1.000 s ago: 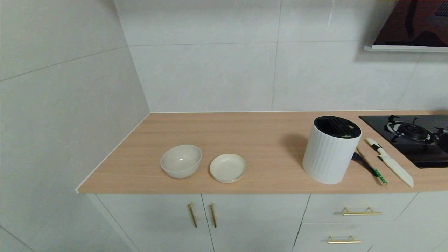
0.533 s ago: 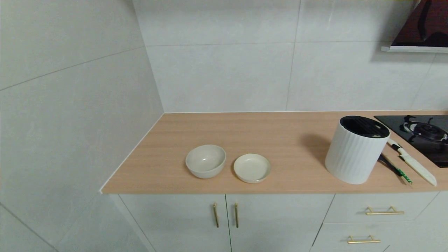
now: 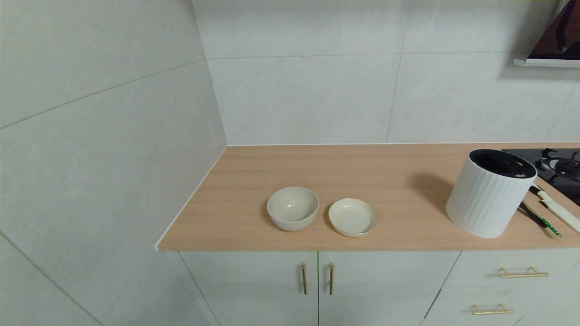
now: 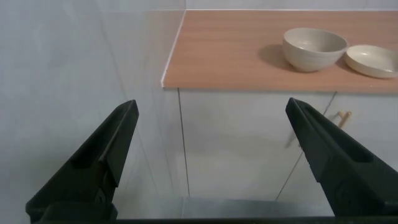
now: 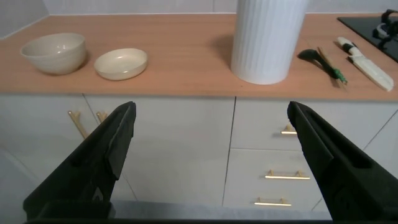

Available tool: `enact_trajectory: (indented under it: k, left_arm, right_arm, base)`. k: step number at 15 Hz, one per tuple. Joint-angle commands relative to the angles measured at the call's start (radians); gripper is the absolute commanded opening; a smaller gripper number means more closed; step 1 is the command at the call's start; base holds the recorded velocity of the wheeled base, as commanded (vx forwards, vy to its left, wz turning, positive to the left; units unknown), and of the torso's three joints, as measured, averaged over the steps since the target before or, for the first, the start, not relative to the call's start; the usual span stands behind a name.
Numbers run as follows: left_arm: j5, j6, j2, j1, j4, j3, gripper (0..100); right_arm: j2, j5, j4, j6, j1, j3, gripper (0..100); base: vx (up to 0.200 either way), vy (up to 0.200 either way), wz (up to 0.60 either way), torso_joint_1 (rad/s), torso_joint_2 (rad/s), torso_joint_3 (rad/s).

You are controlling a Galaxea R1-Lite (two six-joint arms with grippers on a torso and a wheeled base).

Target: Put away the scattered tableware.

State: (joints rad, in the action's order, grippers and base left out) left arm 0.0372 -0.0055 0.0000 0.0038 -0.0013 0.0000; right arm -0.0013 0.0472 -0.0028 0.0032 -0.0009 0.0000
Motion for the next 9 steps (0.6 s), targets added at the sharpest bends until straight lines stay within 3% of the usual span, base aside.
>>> enact_trajectory:
  k: [1,9]
  left_arm:
    - [0.001,-0.001,0.0,-0.001,0.0,0.0,100]
    - [0.001,0.001,0.0,-0.001,0.0,0.0,100]
  right_arm:
    - [0.001,0.0,0.0,0.0,-0.001,0.0,100]
    - [0.001,0.0,0.0,0.0,-0.001,0.0,100]
  base:
    - [0.0,0.0,0.0,0.0,0.0,0.0]
    - [0.0,0.0,0.0,0.0,0.0,0.0]
